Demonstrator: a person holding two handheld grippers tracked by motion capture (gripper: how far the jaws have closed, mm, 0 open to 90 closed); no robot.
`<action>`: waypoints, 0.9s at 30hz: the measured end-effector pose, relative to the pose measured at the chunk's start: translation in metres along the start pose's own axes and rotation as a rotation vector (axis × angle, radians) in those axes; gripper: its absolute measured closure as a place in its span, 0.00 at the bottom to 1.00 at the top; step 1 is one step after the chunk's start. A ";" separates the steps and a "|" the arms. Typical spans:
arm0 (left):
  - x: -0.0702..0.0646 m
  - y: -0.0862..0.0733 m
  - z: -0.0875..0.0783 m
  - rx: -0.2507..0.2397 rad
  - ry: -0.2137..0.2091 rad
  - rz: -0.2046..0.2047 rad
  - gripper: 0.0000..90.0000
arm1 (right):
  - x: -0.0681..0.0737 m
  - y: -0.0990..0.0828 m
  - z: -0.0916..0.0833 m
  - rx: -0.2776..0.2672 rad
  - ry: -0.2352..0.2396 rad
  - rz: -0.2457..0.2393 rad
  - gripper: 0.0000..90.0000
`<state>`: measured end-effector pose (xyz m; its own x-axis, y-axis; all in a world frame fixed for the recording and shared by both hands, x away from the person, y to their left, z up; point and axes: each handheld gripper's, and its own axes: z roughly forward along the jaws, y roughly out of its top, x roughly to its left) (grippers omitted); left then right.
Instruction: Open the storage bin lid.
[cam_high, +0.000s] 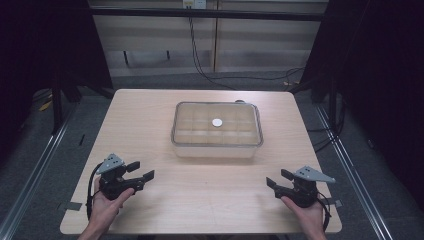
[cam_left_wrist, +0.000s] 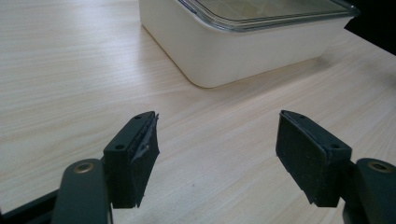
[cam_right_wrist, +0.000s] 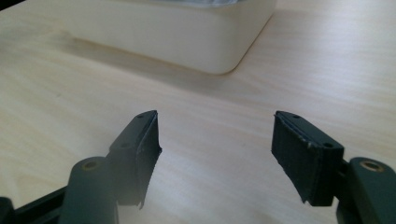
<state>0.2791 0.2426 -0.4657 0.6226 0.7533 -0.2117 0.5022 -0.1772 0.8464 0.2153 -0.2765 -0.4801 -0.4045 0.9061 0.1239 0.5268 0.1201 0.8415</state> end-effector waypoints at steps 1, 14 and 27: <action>0.001 0.000 0.001 0.002 -0.001 -0.015 0.33 | 0.001 0.000 0.001 0.012 0.010 0.012 0.35; -0.004 0.004 0.004 0.070 -0.084 -0.014 0.40 | 0.001 0.003 0.003 0.039 0.093 0.051 0.35; -0.010 0.008 0.002 0.085 -0.128 0.014 0.36 | 0.009 0.018 0.007 0.106 0.183 -0.014 0.31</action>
<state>0.2783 0.2318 -0.4578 0.6985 0.6644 -0.2657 0.5386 -0.2437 0.8066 0.2260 -0.2637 -0.4675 -0.5359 0.8167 0.2141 0.5921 0.1828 0.7849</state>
